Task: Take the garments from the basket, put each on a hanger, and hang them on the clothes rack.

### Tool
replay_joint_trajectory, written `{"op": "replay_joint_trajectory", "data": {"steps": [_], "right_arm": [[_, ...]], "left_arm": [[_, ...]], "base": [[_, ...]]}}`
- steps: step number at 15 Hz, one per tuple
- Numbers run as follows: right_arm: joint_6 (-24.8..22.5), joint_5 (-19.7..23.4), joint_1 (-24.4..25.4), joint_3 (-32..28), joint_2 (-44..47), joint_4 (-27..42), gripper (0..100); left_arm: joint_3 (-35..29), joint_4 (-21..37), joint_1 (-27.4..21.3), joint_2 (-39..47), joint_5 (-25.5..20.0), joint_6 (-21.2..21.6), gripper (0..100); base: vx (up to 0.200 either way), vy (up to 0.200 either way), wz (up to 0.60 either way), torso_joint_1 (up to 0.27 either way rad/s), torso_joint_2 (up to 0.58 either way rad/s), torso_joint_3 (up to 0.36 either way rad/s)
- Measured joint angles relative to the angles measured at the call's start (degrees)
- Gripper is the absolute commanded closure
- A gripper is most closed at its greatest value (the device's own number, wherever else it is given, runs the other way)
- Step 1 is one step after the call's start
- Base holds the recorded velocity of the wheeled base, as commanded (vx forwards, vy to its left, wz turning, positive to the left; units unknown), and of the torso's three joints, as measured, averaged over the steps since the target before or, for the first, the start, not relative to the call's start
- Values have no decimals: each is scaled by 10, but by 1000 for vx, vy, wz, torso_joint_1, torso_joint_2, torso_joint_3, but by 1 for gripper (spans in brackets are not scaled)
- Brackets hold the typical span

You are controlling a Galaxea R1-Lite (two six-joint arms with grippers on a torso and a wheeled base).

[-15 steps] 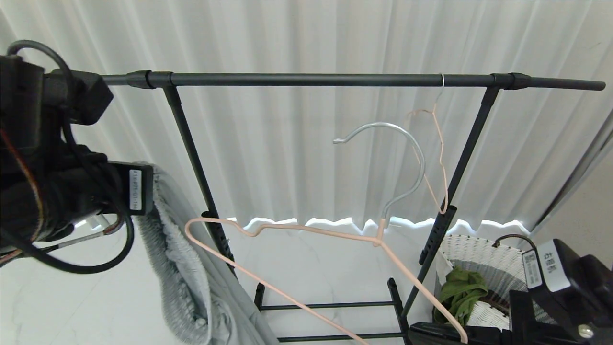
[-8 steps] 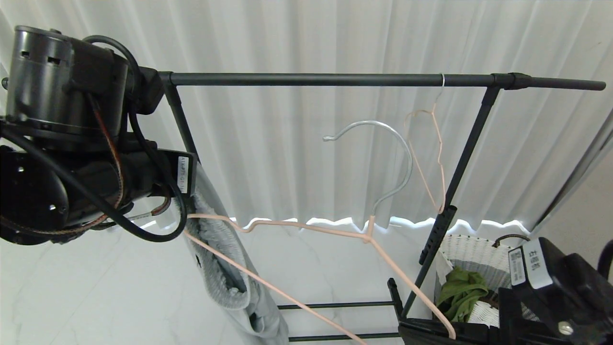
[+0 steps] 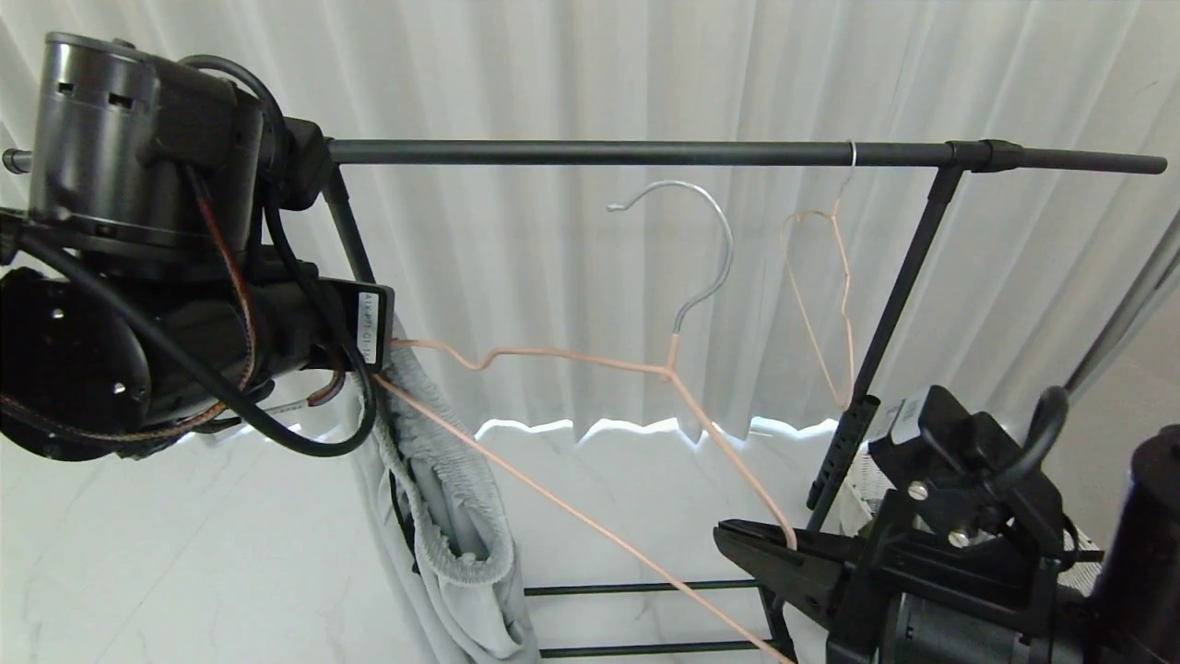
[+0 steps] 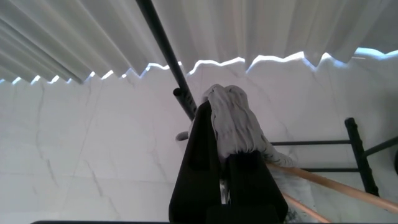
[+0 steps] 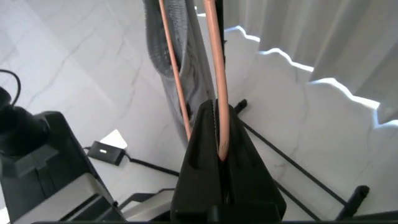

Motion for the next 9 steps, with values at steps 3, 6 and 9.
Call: {"op": "replay_joint_trajectory", "data": {"steps": [3, 6, 9], "right_arm": [[9, -5, -1, -20, 33, -31, 100], [12, -38, -1, -30, 71, -70, 100], [13, -62, 0, -33, 92, -71, 100]], "left_arm": [[-7, 0, -7, 1, 0, -11, 100], [-15, 0, -10, 4, 25, -14, 100], [-19, 0, -6, 8, 56, -13, 100]], "base": [[0, 0, 0, 0, 0, 0], [0, 0, 0, 0, 0, 0], [0, 0, 0, 0, 0, 0]]}}
